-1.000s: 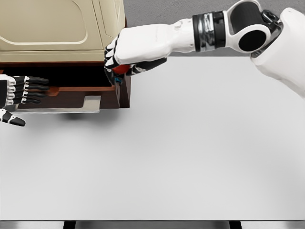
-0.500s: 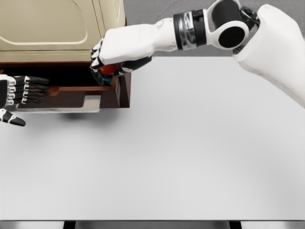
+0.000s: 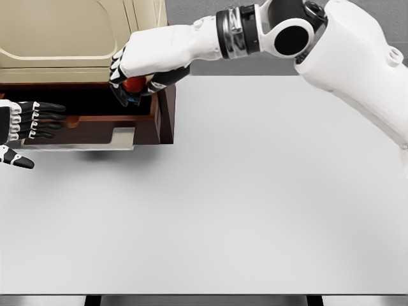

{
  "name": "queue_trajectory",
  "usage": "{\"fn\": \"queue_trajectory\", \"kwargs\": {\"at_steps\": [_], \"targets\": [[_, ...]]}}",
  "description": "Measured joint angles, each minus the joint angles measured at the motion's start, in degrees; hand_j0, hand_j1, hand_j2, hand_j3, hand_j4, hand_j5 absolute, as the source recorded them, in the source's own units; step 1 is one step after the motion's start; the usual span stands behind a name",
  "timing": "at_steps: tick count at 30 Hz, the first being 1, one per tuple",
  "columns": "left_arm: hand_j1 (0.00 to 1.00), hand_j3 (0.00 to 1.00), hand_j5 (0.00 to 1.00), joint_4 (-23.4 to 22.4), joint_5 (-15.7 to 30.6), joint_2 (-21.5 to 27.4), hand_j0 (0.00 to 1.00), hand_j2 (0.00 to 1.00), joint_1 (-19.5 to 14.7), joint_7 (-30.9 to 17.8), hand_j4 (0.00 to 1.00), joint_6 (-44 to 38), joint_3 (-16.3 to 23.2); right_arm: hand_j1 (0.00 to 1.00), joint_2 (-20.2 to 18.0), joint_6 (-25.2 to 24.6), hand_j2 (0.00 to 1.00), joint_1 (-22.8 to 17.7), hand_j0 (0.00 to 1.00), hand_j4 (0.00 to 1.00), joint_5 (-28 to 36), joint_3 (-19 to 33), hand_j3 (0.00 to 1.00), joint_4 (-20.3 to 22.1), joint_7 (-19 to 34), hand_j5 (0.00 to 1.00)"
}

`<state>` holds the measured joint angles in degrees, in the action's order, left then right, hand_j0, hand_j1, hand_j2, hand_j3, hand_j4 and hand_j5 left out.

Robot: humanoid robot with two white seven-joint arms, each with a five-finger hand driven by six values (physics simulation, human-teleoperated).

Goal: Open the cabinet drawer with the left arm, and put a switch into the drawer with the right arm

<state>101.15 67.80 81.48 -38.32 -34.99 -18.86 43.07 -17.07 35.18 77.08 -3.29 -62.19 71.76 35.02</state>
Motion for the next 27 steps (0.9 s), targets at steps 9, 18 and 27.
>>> {"fn": "queue_trajectory", "kwargs": {"at_steps": [9,18,27], "targets": [[1.00,1.00,1.00,0.0,0.1,0.0,1.00,1.00,0.0,0.0,1.00,0.0,0.0,0.45,1.9,0.0,0.45,0.1,0.45,0.45,-0.3,-0.3,0.45,-3.6,0.0,0.45],[1.00,1.00,1.00,0.0,0.1,0.0,1.00,1.00,0.0,0.0,1.00,0.0,0.0,0.74,3.2,0.0,0.74,0.4,0.74,0.74,-0.5,-1.1,0.74,-5.3,0.0,0.74],[1.00,1.00,1.00,0.0,0.3,0.1,1.00,1.00,0.0,0.0,1.00,0.0,0.0,1.00,4.2,0.0,1.00,0.4,1.00,1.00,-0.6,-1.9,1.00,-6.7,0.0,1.00]]}}
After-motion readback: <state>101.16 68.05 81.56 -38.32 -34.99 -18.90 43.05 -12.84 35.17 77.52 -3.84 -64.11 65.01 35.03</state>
